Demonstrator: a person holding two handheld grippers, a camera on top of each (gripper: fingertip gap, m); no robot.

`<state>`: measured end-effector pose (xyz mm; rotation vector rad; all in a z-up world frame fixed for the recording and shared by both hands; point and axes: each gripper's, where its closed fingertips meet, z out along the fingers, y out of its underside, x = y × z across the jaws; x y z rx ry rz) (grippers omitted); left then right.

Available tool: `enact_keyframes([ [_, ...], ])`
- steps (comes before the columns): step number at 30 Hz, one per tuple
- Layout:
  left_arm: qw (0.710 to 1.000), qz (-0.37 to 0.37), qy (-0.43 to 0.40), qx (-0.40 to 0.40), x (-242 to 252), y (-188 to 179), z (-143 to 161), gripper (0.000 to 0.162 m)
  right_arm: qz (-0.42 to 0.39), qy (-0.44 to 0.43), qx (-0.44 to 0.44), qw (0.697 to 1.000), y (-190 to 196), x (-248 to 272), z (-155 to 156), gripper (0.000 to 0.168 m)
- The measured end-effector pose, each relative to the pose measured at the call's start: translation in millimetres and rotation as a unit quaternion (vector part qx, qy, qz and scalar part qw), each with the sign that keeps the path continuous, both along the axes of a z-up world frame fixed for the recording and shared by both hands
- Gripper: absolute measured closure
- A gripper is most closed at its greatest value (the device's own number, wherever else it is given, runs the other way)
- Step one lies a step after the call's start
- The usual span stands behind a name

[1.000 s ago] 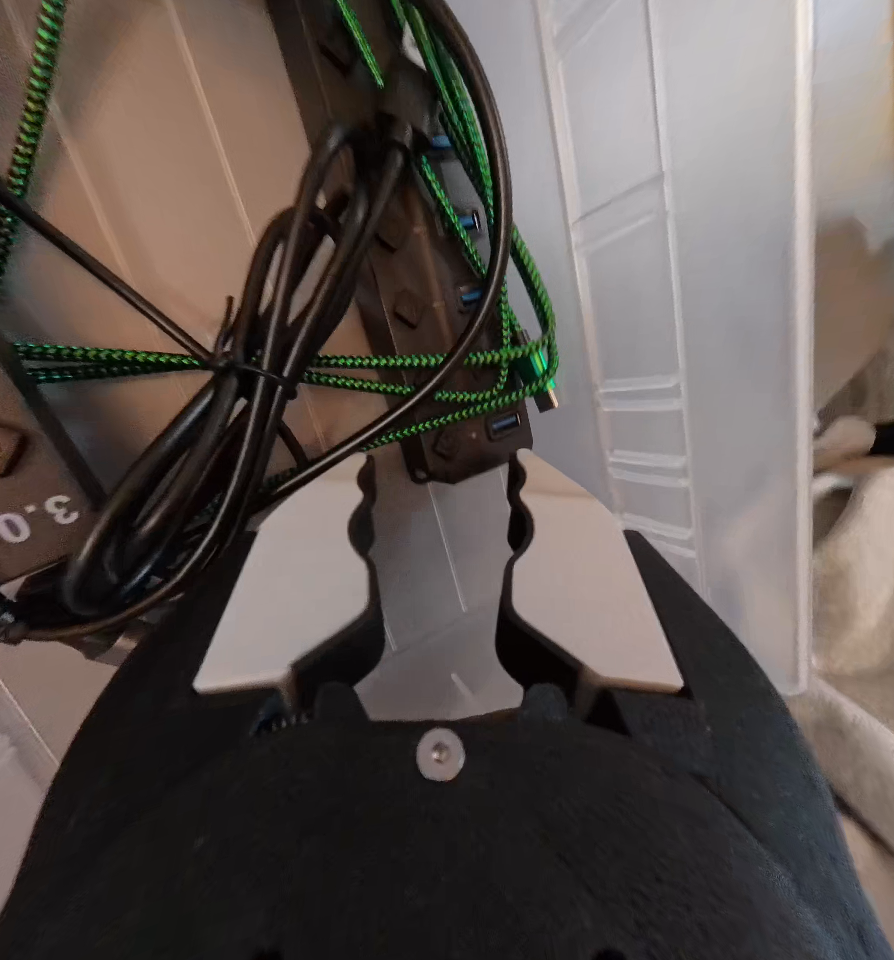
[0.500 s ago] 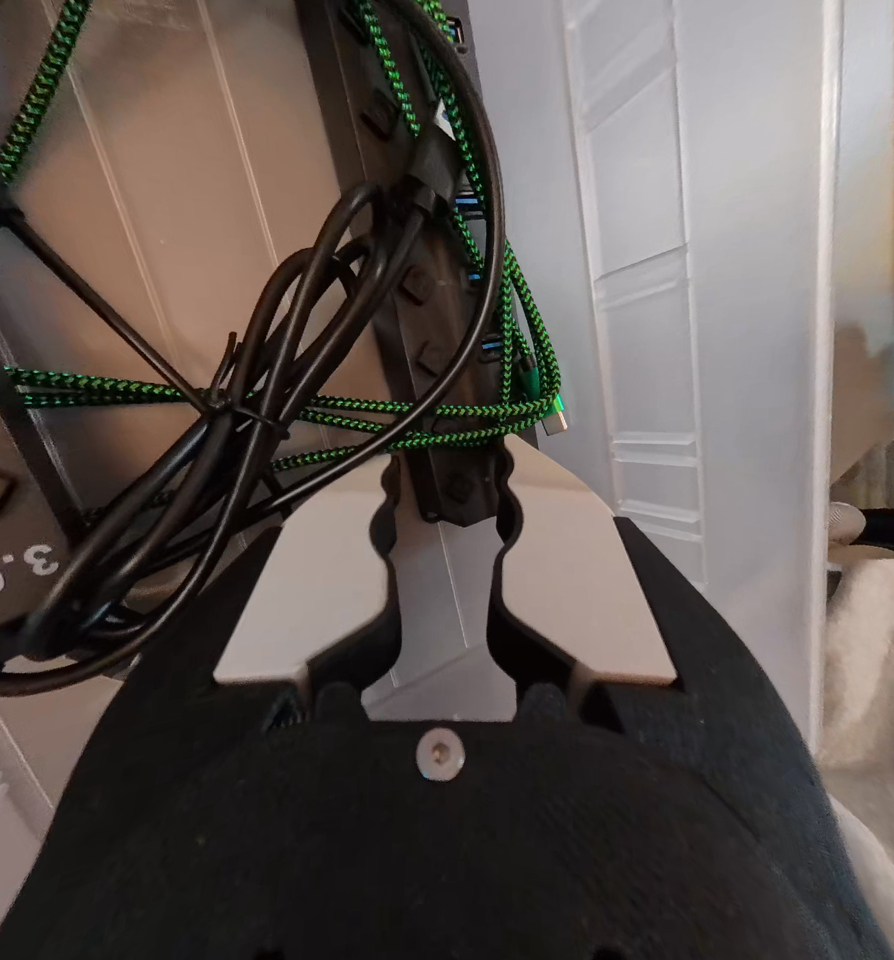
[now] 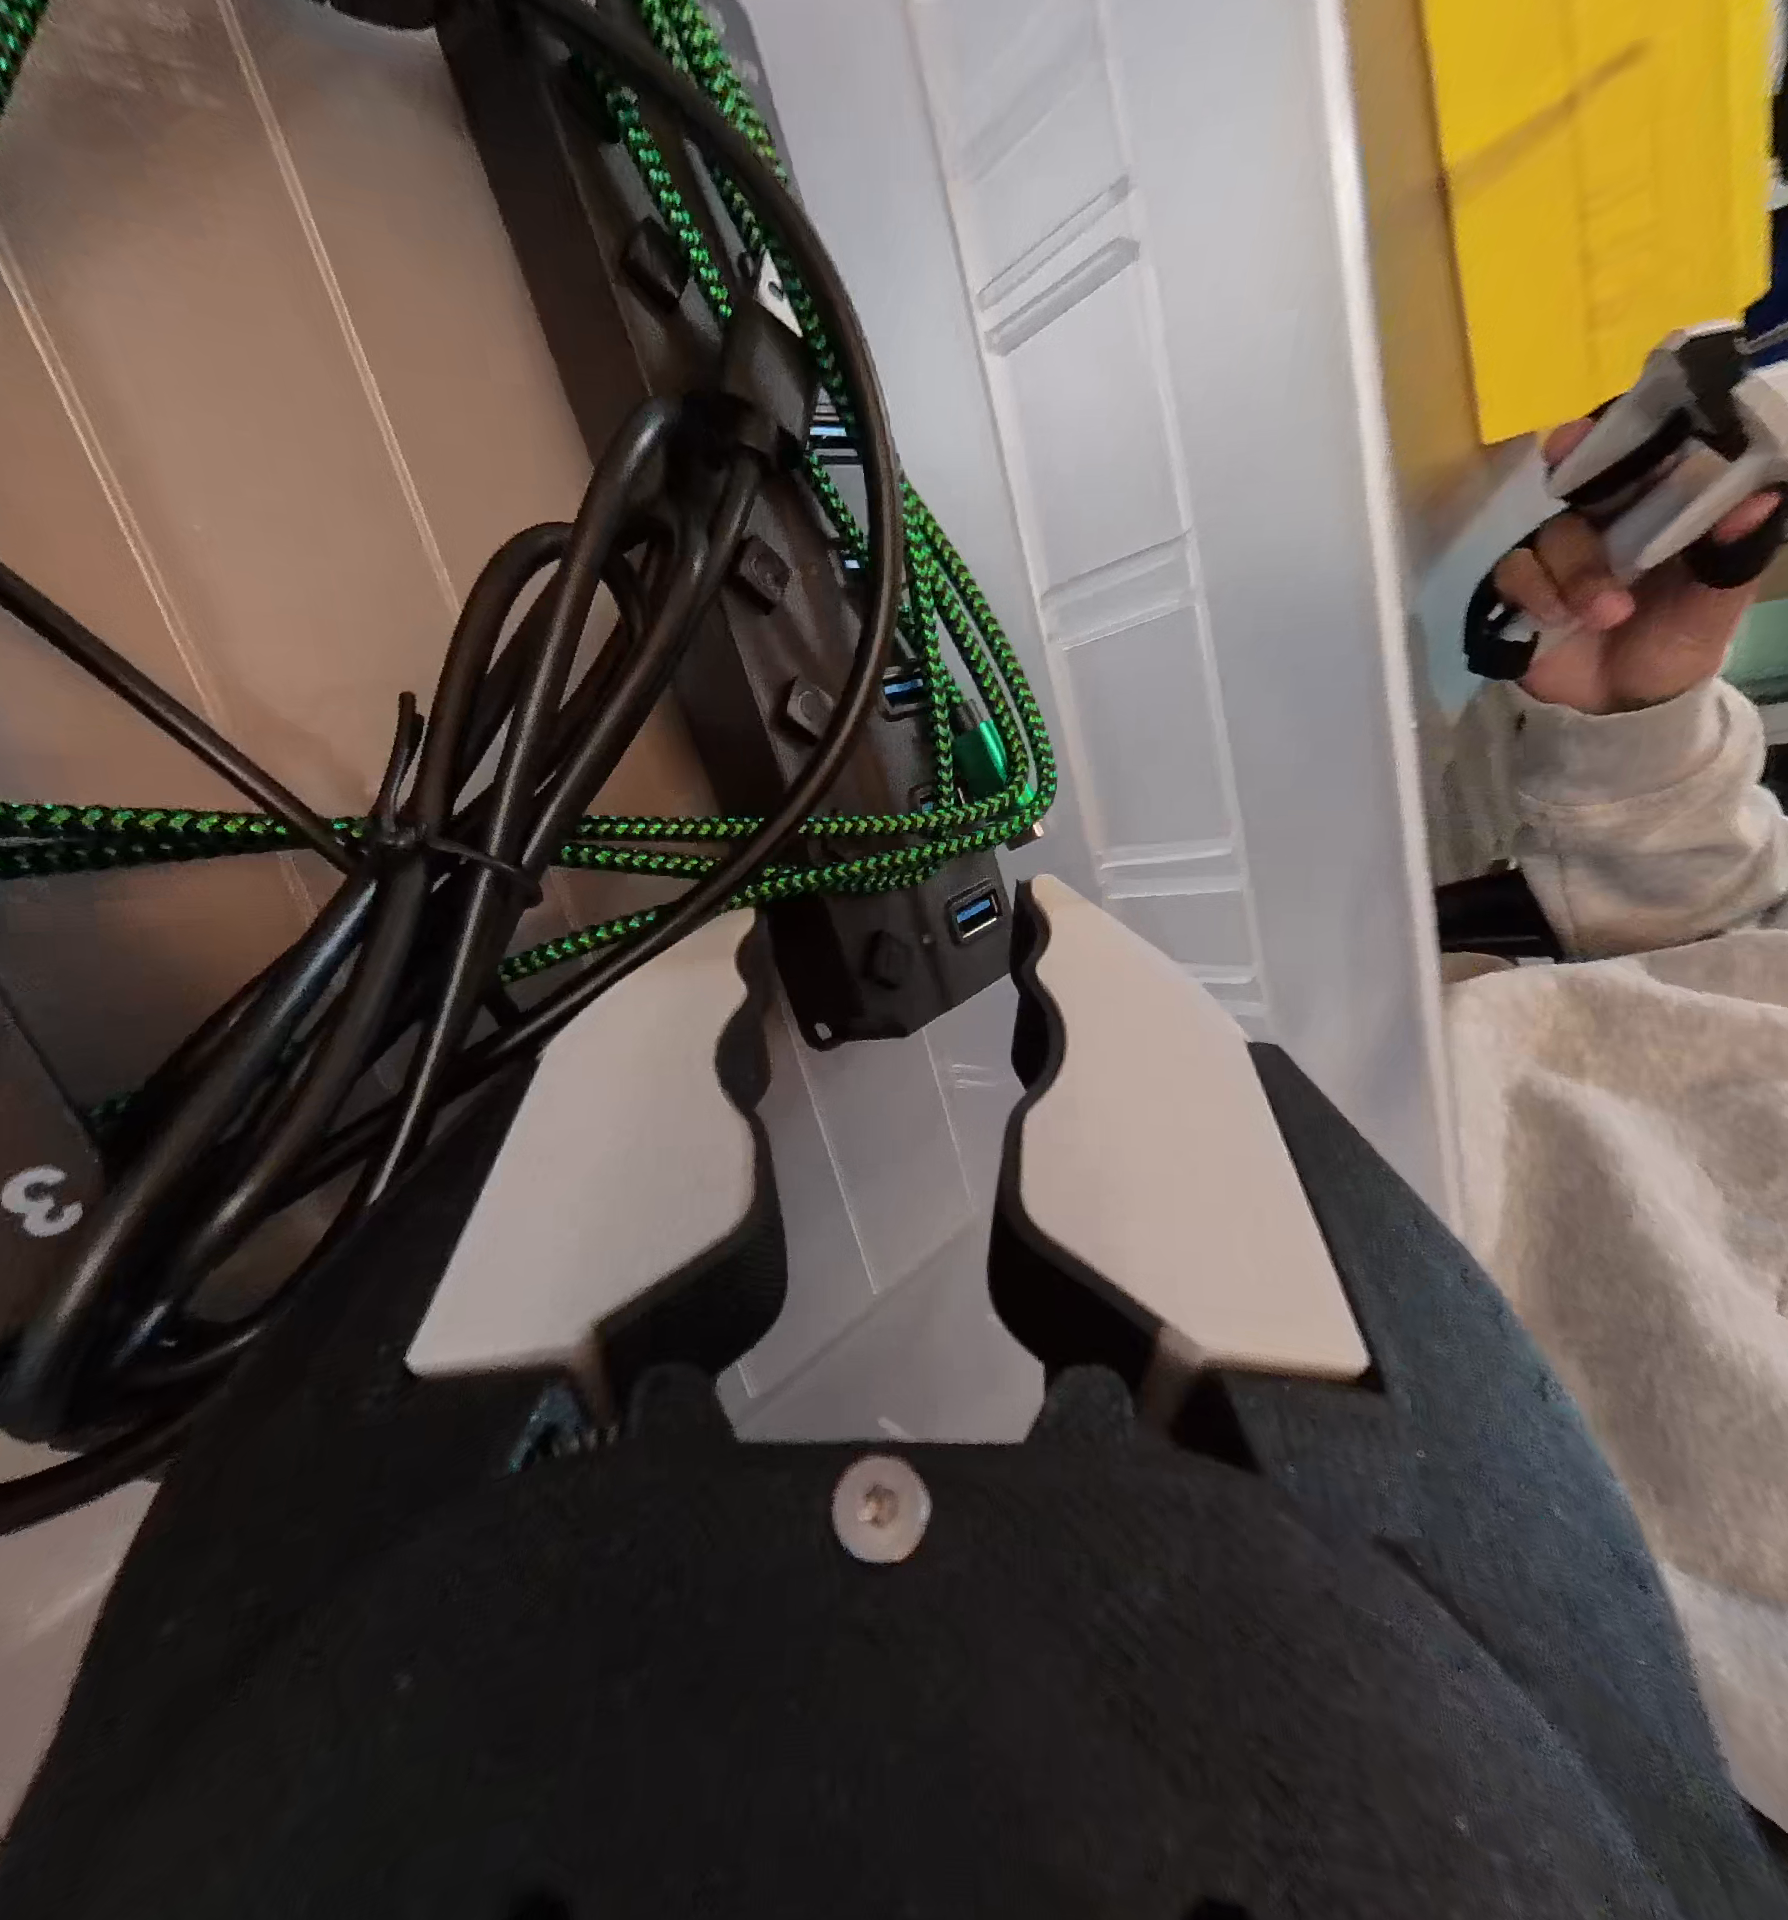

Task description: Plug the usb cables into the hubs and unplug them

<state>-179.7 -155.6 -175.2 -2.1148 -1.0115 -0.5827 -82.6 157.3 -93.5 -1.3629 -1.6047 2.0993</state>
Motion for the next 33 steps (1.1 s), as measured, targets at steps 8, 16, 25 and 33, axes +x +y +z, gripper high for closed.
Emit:
enact_keyframes([
  [8,0.998,-0.016,0.003,0.061,4.8,18.4,16.6,0.115,-0.003,0.002,0.002,1.000,1.4,0.2,0.9,0.148],
  [16,0.996,-0.058,0.017,0.063,18.1,35.2,17.3,0.109,-0.004,0.004,0.000,1.000,2.6,0.4,1.9,0.148],
  [25,0.995,-0.084,0.035,0.037,26.0,46.0,9.9,0.120,-0.004,0.005,-0.002,1.000,3.4,0.7,2.4,0.148],
  [33,0.996,-0.078,0.032,0.027,24.6,45.5,6.7,0.125,-0.004,0.004,-0.003,1.000,3.7,0.4,2.2,0.148],
])
